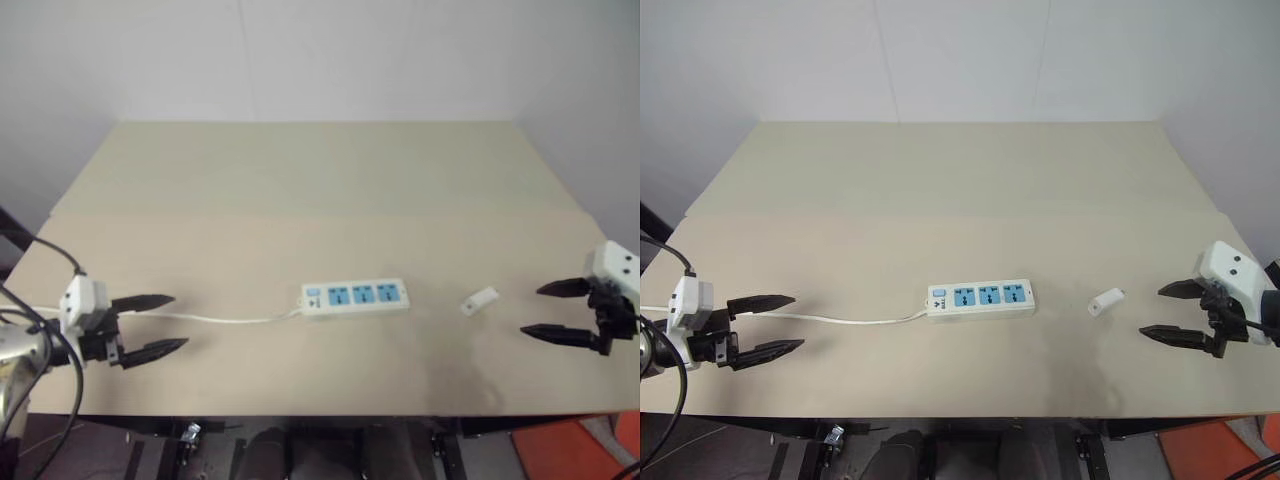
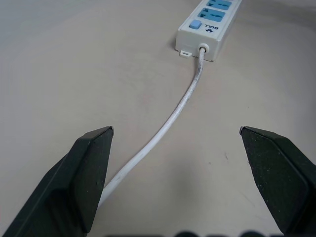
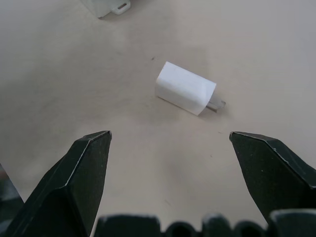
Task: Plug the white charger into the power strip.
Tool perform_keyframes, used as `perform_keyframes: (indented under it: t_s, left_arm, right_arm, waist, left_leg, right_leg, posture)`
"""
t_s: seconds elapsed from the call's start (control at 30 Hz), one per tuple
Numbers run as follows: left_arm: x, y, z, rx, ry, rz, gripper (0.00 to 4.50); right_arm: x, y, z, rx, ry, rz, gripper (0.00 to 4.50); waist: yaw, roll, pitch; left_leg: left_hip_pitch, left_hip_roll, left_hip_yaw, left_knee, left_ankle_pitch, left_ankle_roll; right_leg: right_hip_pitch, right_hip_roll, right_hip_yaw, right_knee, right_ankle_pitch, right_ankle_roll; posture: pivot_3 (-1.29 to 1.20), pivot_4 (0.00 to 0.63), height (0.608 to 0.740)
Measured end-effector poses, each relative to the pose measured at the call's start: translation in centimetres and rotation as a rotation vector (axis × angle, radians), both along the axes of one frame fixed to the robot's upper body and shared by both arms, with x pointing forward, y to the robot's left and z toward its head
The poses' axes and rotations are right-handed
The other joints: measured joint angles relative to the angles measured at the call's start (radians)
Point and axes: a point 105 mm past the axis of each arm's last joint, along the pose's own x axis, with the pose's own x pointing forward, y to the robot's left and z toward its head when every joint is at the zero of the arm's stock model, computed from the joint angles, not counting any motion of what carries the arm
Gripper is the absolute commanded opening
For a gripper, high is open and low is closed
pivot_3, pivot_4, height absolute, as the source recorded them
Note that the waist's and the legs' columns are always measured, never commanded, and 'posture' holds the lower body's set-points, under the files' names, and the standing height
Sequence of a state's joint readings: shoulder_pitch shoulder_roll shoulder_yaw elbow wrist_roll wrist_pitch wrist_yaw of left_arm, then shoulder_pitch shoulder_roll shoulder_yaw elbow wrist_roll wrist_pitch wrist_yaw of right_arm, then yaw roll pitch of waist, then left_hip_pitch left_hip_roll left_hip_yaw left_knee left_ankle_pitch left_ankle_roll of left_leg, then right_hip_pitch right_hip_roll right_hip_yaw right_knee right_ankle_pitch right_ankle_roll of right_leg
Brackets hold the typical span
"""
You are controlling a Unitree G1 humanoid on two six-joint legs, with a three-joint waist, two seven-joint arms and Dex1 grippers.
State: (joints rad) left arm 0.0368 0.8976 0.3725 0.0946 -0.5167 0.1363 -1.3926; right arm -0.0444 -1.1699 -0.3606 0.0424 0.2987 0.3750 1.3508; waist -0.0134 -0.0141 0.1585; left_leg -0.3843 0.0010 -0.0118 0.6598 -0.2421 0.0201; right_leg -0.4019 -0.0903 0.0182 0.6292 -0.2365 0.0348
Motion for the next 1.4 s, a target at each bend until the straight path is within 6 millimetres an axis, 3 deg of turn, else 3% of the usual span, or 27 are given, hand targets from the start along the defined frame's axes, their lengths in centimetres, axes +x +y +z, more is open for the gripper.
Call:
perform_keyframes:
  t_s: [0.27, 0.5, 0.67, 0.97, 1.1, 1.4]
  left_arm:
    - [1.0, -0.8, 0.3, -0.025, -0.029, -0.016, 4.47]
    - [1.0, -1.3, -0.3, -0.035, -0.01, -0.035, 4.47]
    - [2.1, -1.8, 0.2, -0.061, -0.026, -0.064, 4.47]
    - [6.0, -7.8, 1.9, -0.251, -0.129, -0.27, 4.47]
    - [7.4, -10.6, 0.7, -0.321, -0.117, -0.362, 4.47]
    - [10.2, -14.9, -1.3, -0.302, -0.11, -0.457, 4.47]
  right_arm:
    - [0.8, -0.2, 0.7, 0.006, -0.037, -0.003, 4.5]
    - [0.3, -0.7, 0.2, -0.01, -0.01, -0.011, 4.5]
    - [0.0, -0.7, 0.3, -0.02, -0.02, -0.011, 4.5]
    - [0.6, 1.2, 2.3, -0.034, -0.116, 0.021, 4.5]
    - [1.7, 3.3, 3.6, -0.001, -0.238, 0.026, 4.5]
    - [0.8, 7.0, 2.5, 0.045, -0.252, 0.055, 4.5]
  waist:
    - [-0.001, 0.0, 0.0]
    - [0.0, 0.0, 0.0]
    - [0.003, 0.0, 0.0]
    - [0.004, 0.0, 0.0]
    - [-0.001, -0.001, 0.0]
    - [0.013, -0.002, 0.0]
  left_leg:
    - [0.0, 0.0, 0.0, 0.0, 0.0, 0.0]
    - [0.0, 0.0, 0.0, 0.0, 0.0, 0.0]
    - [0.0, -0.001, 0.0, 0.0, 0.0, 0.0]
    - [0.0, -0.003, 0.0, 0.001, 0.0, 0.0]
    - [0.0, -0.003, 0.0, 0.001, 0.0, 0.0]
    - [-0.004, -0.004, -0.001, 0.003, 0.0, 0.0]
  right_leg:
    - [0.0, 0.0, 0.0, 0.0, 0.0, 0.0]
    - [0.0, 0.0, 0.0, 0.0, 0.0, 0.0]
    - [0.0, 0.0, 0.0, 0.0, 0.0, 0.0]
    - [0.002, 0.0, 0.0, 0.0, 0.001, 0.001]
    - [0.002, 0.002, 0.0, 0.0, 0.001, 0.001]
    - [0.0, 0.001, -0.001, -0.001, 0.001, 0.002]
  posture:
    - [0.0, 0.15, 0.74]
    - [0.0, 0.15, 0.74]
    - [0.0, 0.15, 0.74]
    - [0.0, 0.15, 0.74]
    - [0.0, 0.15, 0.74]
    - [0.0, 0.15, 0.74]
